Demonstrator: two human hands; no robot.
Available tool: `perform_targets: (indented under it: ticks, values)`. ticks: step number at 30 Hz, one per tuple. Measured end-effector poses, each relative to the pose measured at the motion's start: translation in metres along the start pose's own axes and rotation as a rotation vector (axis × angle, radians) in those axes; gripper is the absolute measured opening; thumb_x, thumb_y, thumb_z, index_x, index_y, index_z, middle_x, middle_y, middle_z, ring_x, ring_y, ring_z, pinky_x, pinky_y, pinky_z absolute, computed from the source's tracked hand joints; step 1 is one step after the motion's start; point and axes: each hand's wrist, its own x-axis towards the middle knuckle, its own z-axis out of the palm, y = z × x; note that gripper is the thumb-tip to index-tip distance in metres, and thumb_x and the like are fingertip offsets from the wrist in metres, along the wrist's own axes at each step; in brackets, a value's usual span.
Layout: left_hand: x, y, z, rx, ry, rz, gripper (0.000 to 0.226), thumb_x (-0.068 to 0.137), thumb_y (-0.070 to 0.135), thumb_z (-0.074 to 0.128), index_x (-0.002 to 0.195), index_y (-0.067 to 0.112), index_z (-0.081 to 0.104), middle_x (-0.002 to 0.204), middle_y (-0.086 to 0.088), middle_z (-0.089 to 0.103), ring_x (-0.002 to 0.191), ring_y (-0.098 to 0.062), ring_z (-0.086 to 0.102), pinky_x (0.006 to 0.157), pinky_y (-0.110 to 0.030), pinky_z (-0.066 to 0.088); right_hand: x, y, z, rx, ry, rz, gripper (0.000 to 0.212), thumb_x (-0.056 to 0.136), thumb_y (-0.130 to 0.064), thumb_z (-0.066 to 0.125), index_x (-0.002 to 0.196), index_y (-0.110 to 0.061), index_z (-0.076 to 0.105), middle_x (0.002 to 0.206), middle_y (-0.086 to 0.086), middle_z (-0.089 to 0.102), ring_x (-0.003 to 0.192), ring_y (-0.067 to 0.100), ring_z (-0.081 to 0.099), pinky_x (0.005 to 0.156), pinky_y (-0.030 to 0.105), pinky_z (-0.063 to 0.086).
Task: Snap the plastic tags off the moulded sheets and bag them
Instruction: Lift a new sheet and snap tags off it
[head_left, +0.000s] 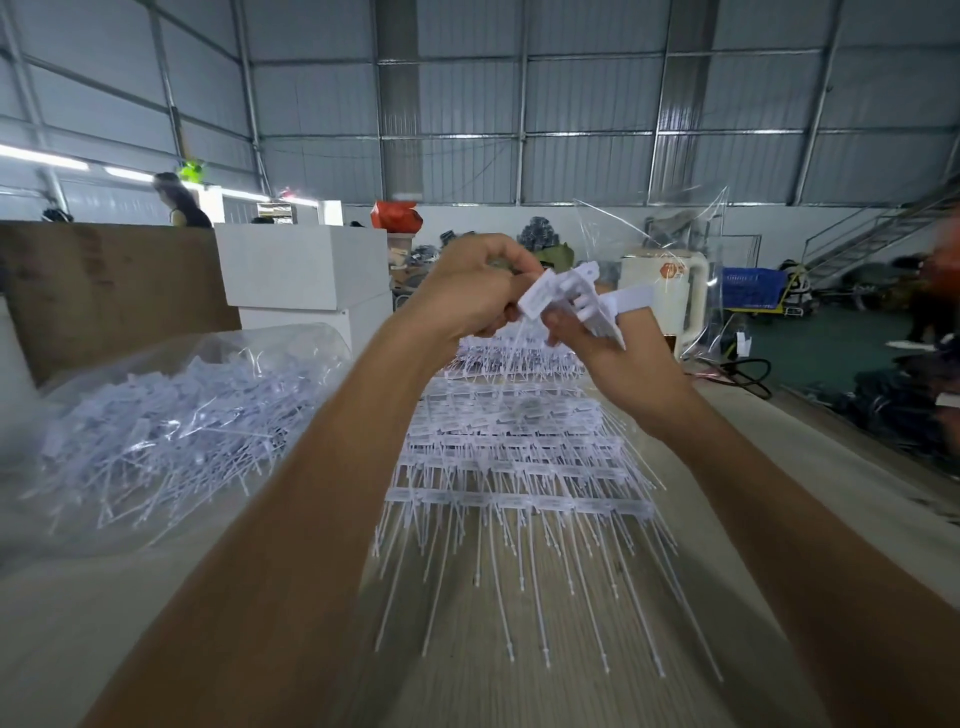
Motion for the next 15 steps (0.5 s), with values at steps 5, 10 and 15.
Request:
perform_targets:
  ticks: [5, 10, 15]
  values:
    - [-0.005, 0.003, 0.008, 0.270, -0.016, 0.102, 0.012, 0.093, 0.001, 0.063, 0.099, 0.010, 0.067, 0.072, -0.013, 0.062, 0.064, -0.020, 0.046, 0.059, -0.031, 0.035, 0.003, 0.000, 0.002, 0.010, 0.069, 0.157, 0.022, 0.095, -0.027, 0.070, 0.078, -0.016, 0.063, 0.053, -0.018, 0.060, 0.047, -0.005, 0.053, 0.045, 0.005, 0.035]
    - [-0.014, 0.015, 0.007, 0.179, -0.231, 0.112, 0.018, 0.097, 0.005, 0.061, 0.110, 0.016, 0.066, 0.058, 0.014, 0.060, 0.050, -0.003, 0.051, 0.048, -0.018, 0.039, 0.012, 0.007, -0.002, 0.223, 0.381, 0.473, 0.014, 0.096, -0.021, 0.066, 0.084, -0.021, 0.058, 0.072, -0.003, 0.057, 0.060, 0.009, 0.052, 0.051, 0.023, 0.047]
    - [-0.010, 0.026, 0.009, 0.163, -0.016, 0.293, 0.010, 0.097, 0.015, 0.063, 0.107, 0.015, 0.064, 0.069, 0.004, 0.064, 0.053, 0.000, 0.060, 0.048, -0.016, 0.043, 0.018, 0.008, -0.024, 0.548, 0.262, 0.501, 0.018, 0.097, -0.027, 0.067, 0.091, -0.013, 0.058, 0.064, 0.000, 0.053, 0.040, 0.006, 0.028, 0.036, 0.019, 0.023]
